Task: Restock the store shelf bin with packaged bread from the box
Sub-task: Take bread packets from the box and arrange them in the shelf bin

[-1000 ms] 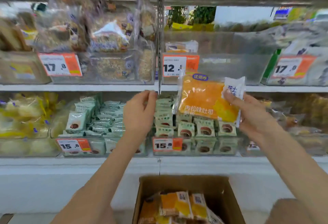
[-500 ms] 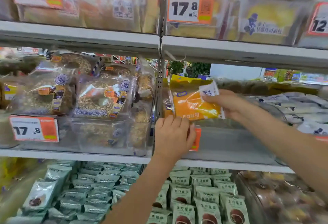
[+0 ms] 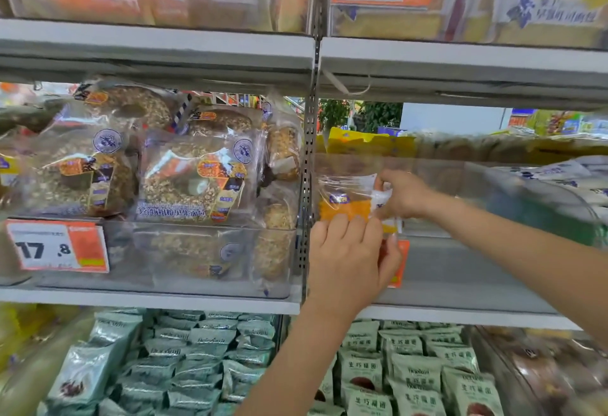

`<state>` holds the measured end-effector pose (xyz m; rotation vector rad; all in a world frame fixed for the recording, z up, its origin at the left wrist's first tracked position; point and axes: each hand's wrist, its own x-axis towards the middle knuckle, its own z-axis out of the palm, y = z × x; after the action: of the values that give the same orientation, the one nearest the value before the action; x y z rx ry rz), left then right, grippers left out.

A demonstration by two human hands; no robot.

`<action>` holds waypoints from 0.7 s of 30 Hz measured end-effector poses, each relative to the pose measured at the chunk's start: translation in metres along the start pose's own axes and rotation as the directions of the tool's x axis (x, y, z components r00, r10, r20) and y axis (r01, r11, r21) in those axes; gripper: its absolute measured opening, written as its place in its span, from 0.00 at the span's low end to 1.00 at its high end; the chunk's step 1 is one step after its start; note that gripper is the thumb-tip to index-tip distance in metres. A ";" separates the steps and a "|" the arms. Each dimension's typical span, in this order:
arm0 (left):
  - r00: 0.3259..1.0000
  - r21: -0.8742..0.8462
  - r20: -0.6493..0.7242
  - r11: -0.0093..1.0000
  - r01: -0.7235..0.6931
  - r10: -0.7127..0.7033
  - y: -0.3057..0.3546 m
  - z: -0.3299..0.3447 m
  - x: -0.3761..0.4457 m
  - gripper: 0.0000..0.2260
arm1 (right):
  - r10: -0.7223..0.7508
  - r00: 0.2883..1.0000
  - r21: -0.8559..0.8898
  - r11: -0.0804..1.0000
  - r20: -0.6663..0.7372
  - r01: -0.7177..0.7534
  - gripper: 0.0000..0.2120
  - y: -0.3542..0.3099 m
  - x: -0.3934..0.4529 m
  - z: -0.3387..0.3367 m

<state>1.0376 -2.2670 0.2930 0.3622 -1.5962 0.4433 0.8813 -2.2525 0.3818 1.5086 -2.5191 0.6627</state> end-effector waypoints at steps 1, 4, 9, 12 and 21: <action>1.000 -0.002 0.000 1.000 0.004 -0.004 0.000 0.000 0.000 0.13 | -0.007 1.000 -0.023 1.000 0.015 0.008 0.23 -0.001 -0.001 0.001; 1.000 -0.011 -0.005 1.000 0.021 -0.021 0.001 -0.001 0.001 0.12 | -0.011 0.999 -0.121 0.993 0.042 0.016 0.25 -0.005 -0.004 0.003; 0.999 -0.012 0.030 1.000 0.029 -0.028 0.002 -0.003 0.000 0.13 | 0.016 0.991 -0.257 0.966 0.136 0.020 0.37 -0.001 -0.006 0.009; 0.999 0.000 0.033 1.000 0.022 -0.022 0.002 -0.003 0.000 0.12 | -0.048 0.964 -0.377 0.914 0.263 0.148 0.39 -0.003 -0.005 0.017; 1.000 0.018 0.007 1.000 0.007 -0.007 0.001 0.001 -0.003 0.17 | -0.269 0.934 -0.610 0.707 0.236 0.358 0.37 -0.019 -0.003 0.015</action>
<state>1.0361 -2.2669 0.2902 0.3833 -1.5981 0.4522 0.9009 -2.2644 0.3728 1.6492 -2.1183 -0.3534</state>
